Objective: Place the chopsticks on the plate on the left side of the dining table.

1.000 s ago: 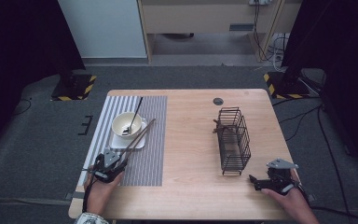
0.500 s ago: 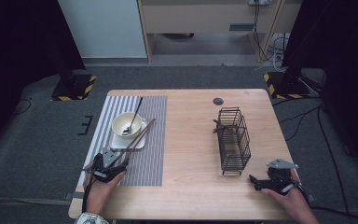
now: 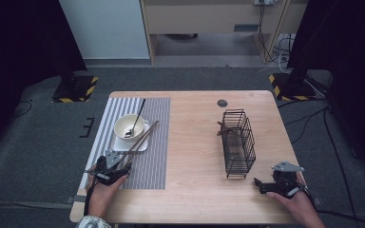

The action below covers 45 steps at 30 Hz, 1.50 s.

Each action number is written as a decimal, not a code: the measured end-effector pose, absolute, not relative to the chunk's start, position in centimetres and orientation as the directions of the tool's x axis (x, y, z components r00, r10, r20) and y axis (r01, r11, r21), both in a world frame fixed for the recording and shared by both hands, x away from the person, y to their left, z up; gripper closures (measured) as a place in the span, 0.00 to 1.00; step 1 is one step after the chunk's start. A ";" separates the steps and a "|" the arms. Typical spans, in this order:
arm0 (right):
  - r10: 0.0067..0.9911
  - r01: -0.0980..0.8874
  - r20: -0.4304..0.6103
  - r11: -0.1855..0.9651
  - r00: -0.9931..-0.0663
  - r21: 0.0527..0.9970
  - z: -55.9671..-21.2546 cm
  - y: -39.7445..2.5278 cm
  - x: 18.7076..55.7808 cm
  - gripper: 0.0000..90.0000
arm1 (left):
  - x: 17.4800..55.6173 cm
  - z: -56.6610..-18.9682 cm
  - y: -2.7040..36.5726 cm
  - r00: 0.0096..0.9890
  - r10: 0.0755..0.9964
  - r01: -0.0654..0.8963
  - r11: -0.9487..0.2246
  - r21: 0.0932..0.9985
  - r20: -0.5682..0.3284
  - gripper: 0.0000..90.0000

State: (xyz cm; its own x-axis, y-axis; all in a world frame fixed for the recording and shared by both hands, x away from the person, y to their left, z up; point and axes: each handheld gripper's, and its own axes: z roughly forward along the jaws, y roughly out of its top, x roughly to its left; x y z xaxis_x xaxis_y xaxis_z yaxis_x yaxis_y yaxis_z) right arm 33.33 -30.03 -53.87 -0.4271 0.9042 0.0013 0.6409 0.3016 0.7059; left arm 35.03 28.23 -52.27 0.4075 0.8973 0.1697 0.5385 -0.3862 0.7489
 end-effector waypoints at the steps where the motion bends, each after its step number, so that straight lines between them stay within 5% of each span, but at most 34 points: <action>1: 0.904 0.641 0.001 0.302 -0.427 0.706 -53.9 -30.0 33.3 0.00 | 35.1 -52.3 28.2 0.409 0.897 0.540 -0.388 0.747 0.170 0.39; 10: 0.904 0.641 0.001 0.302 -0.427 0.706 -53.9 -30.0 33.3 0.00 | 35.5 -52.6 28.0 0.413 0.892 0.562 -0.408 0.720 0.183 0.53; 19: 0.904 0.641 0.001 0.302 -0.427 0.706 -53.9 -30.0 33.3 0.00 | 35.5 -52.0 27.8 0.419 0.888 0.572 -0.420 0.705 0.189 0.84; 36: 0.904 0.641 0.001 0.302 -0.427 0.706 -53.9 -30.0 33.3 0.00 | 35.0 -51.9 29.0 0.428 0.885 0.567 -0.422 0.707 0.184 0.82; 40: 0.904 0.641 0.001 0.302 -0.427 0.706 -53.9 -30.0 33.3 0.00 | 35.1 -52.0 28.8 0.424 0.886 0.567 -0.423 0.707 0.190 0.72; 45: 0.904 0.641 0.001 0.302 -0.427 0.706 -53.9 -30.0 33.3 0.00 | 35.2 -52.0 28.9 0.426 0.882 0.563 -0.432 0.704 0.201 0.78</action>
